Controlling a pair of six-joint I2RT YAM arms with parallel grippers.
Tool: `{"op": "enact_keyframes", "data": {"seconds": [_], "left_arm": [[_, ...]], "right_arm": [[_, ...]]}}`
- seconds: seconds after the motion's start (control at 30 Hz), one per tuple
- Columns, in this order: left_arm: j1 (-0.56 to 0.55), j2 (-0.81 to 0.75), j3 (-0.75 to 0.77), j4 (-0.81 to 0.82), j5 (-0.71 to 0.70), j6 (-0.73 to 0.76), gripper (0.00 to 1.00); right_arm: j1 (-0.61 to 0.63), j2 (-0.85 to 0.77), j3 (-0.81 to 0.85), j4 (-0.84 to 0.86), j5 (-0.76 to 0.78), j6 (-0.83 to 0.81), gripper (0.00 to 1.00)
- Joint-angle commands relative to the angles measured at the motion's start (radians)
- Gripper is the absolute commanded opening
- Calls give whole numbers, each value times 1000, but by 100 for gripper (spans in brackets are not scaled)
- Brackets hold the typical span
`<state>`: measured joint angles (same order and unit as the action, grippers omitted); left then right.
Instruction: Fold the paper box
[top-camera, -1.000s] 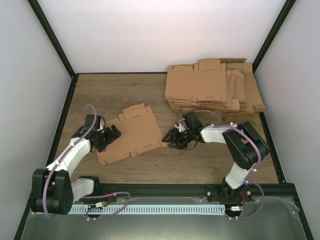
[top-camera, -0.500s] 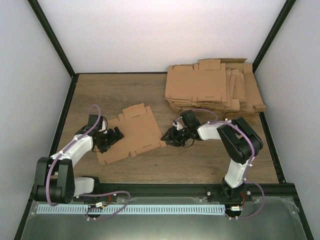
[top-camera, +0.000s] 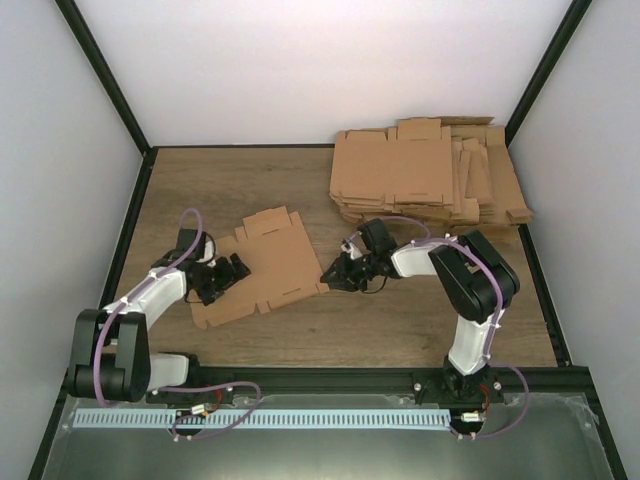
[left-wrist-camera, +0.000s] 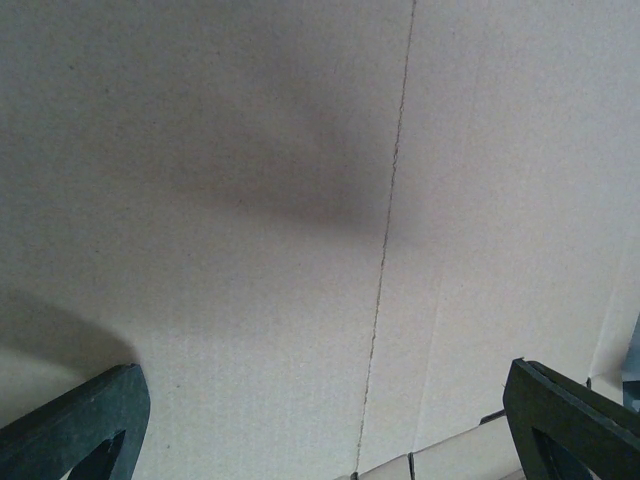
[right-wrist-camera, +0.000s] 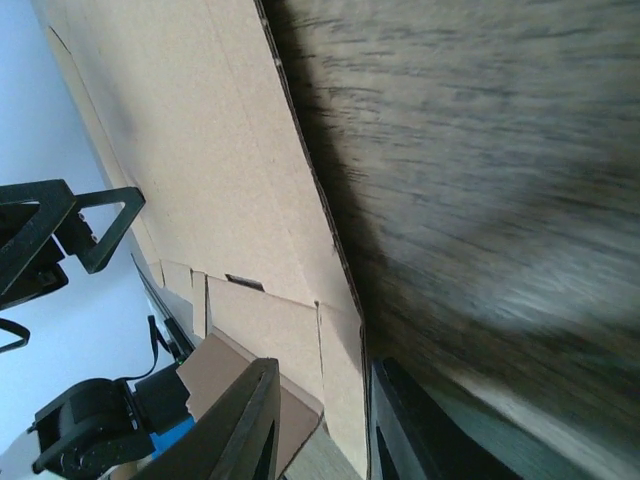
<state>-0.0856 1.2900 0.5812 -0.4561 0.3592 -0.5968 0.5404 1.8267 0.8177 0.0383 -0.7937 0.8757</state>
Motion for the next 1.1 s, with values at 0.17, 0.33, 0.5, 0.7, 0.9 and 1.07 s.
{"op": "enact_keyframes", "data": {"seconds": [0.17, 0.33, 0.5, 0.7, 0.9, 1.07], "left_arm": [[-3, 41, -12, 22, 30, 11, 100], [-11, 47, -18, 27, 28, 5, 100], [-14, 36, -16, 28, 35, 2, 100], [-14, -55, 59, -47, 37, 17, 100], [-14, -157, 216, -182, -42, 56, 100], [-14, -220, 311, -248, -126, 84, 100]], "right_arm": [[40, 62, 33, 27, -41, -40, 27], [41, 55, 22, 51, -42, -52, 22], [41, 19, 19, 36, -23, -71, 2], [41, -50, 29, -9, 28, -101, 1], [42, -138, 78, -107, 106, -194, 1], [41, -211, 116, -193, 206, -248, 1]]}}
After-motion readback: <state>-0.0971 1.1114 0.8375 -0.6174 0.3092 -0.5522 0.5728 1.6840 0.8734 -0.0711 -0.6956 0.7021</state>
